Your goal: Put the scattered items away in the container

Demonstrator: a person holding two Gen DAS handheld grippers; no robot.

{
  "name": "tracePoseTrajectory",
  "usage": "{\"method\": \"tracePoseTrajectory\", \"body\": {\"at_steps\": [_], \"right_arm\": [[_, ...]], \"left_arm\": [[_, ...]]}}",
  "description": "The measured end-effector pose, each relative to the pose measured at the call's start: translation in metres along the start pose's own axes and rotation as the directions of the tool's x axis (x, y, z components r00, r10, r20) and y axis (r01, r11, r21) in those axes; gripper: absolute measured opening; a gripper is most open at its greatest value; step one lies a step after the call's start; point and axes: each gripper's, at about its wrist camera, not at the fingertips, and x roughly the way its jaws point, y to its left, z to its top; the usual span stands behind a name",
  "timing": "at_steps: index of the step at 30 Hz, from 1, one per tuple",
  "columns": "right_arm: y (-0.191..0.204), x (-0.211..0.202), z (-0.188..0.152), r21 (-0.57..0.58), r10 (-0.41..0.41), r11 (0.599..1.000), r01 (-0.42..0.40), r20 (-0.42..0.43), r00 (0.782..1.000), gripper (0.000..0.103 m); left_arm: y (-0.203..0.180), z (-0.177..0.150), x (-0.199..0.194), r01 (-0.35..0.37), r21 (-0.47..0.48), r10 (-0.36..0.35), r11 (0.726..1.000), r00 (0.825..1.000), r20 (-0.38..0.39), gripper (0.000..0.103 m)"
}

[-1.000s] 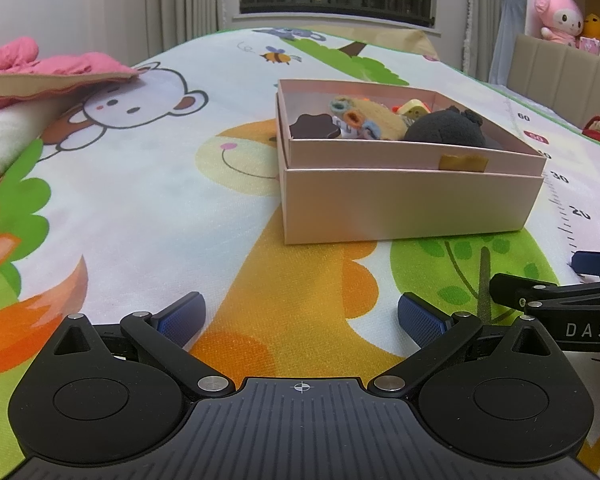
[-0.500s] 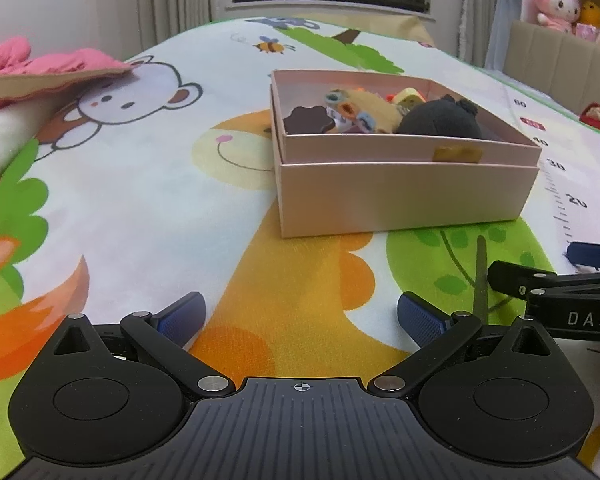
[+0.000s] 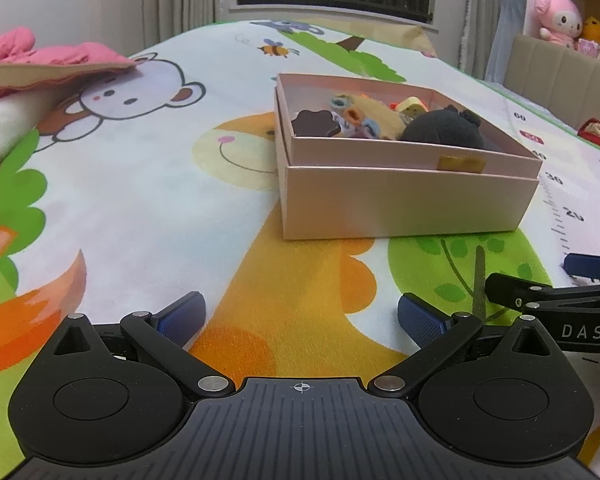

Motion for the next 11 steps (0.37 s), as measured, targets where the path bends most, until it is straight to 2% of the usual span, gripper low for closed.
{"method": "tracePoseTrajectory", "body": {"at_steps": [11], "right_arm": [[-0.0002,-0.0003,0.0001,-0.001,0.000,1.000,0.000,-0.001,1.000,0.103]], "left_arm": [[0.0016,0.0003,-0.0012,0.006,-0.011,-0.006,1.000,1.000,0.007,0.103]]}}
